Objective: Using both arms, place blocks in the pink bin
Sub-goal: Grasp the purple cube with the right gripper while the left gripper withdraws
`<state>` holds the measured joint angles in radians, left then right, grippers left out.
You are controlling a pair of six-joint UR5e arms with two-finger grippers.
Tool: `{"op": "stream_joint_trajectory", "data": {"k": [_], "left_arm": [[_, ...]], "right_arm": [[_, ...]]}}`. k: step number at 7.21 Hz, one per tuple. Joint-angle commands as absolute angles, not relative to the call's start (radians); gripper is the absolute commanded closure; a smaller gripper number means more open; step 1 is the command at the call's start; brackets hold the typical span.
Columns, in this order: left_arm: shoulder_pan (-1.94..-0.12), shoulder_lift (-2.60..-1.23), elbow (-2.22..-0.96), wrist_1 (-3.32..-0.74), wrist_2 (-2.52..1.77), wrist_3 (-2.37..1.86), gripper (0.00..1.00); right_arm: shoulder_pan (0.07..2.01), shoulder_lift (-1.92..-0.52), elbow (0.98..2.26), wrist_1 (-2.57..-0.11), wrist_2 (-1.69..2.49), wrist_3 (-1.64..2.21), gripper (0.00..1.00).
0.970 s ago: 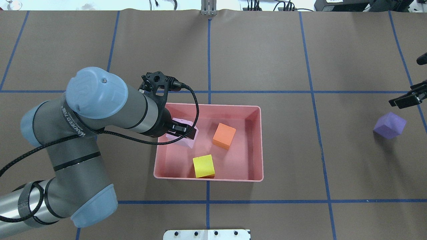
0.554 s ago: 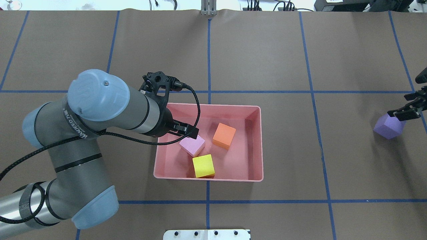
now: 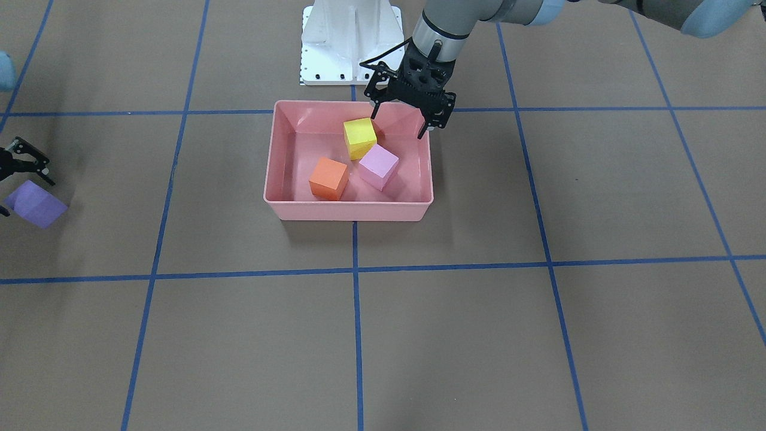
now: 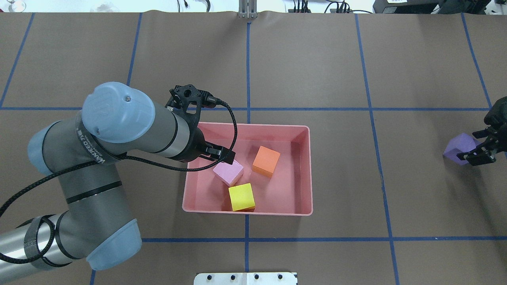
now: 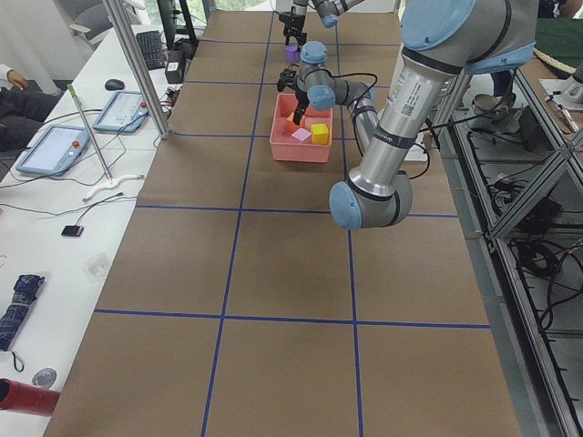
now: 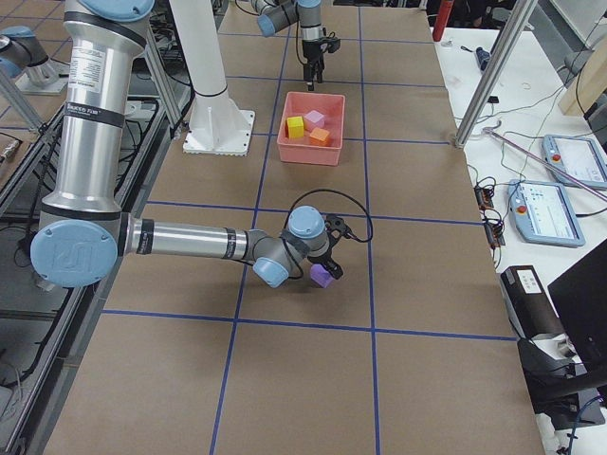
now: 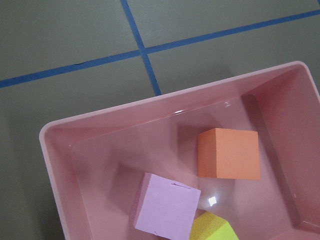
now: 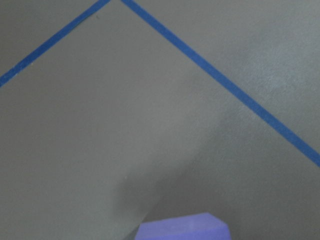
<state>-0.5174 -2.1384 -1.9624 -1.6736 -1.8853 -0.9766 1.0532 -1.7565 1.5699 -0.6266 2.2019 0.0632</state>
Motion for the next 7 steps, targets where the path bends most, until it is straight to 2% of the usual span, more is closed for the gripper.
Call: {"op": "stream_joint_trajectory", "data": {"k": [1,3,4,5,6,7], "left_arm": [[-0.518,-2.138,-1.962,-1.674,-1.885,-0.976,0.00],[-0.522,-2.135,-1.962,-1.674,-1.885,-0.973,0.00],[-0.522,-2.134,-1.962,-1.674,-1.885,-0.973,0.00],[-0.528,-2.132,-1.960,-1.674,-1.884,-0.965,0.00],[-0.557,-2.128,-1.967,-1.672,-1.888,-0.883,0.00],[-0.612,-2.096,-1.965,-1.672,-1.899,-0.792,0.00]], "right_arm": [[1.037,-1.769,1.556,-0.626,2.180,0.038,0.00],[1.022,-1.756,1.543,-0.626,2.180,0.058,0.00],[1.020,-1.753,1.543,-0.627,2.178,0.058,0.13],[1.019,-1.753,1.543,-0.629,2.178,0.073,0.53],[1.019,-1.753,1.545,-0.629,2.168,0.124,0.79],[1.016,-1.752,1.555,-0.629,2.155,0.199,0.86]]}}
